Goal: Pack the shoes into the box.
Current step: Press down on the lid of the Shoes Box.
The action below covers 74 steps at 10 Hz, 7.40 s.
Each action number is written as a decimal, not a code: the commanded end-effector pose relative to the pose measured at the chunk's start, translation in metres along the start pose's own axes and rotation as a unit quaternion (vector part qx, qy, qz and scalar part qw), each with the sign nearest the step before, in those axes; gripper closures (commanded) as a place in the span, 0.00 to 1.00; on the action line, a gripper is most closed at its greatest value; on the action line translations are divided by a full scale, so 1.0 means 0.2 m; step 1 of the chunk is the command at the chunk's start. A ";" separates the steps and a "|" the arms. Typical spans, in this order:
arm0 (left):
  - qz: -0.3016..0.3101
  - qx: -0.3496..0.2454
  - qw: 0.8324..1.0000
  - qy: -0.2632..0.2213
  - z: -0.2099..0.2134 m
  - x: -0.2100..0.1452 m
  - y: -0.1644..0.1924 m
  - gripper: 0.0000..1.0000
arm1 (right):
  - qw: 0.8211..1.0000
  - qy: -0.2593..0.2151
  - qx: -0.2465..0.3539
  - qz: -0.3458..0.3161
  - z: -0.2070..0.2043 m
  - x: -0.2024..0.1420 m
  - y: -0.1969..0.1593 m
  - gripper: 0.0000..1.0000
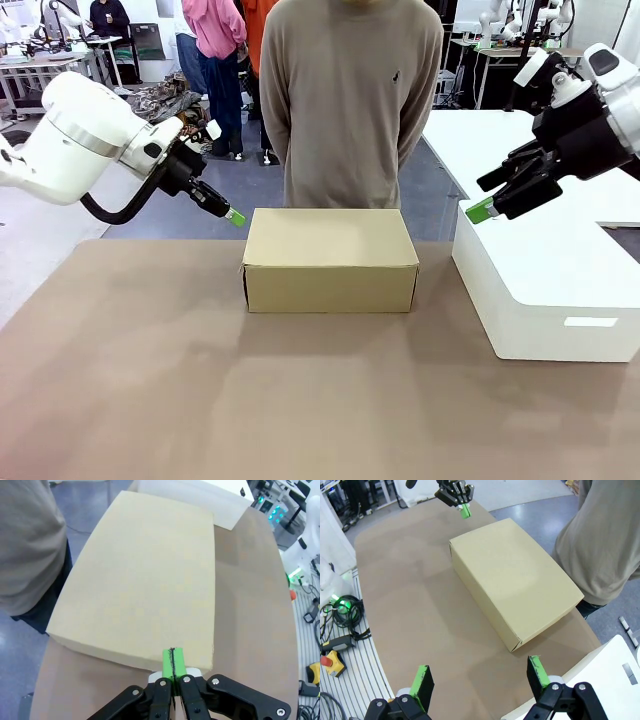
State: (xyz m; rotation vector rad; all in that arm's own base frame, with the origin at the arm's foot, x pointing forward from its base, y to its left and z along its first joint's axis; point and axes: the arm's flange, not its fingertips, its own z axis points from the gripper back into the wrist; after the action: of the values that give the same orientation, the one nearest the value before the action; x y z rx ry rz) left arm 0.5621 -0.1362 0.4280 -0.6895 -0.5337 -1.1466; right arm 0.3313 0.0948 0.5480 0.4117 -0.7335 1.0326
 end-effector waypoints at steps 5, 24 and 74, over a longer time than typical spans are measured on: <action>0.017 0.027 0.998 0.057 0.20 0.25 -0.27 0.43 | 0.998 0.062 -0.015 0.003 -0.13 0.33 -0.09 0.13; 0.012 0.179 0.982 0.060 0.37 0.26 -0.82 0.00 | 0.982 0.121 -0.112 -0.095 -0.96 0.55 -0.23 1.00; 0.012 0.179 0.982 0.060 0.37 0.26 -0.82 0.00 | 0.965 0.180 -0.125 -0.141 -0.34 0.18 0.22 0.00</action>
State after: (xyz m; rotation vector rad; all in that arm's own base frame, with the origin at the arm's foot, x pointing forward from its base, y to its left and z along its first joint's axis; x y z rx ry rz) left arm 0.4222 -0.1575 0.5499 -0.3130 -0.6201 -1.0319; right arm 0.3345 0.1870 0.5299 0.1130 -0.4458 0.7063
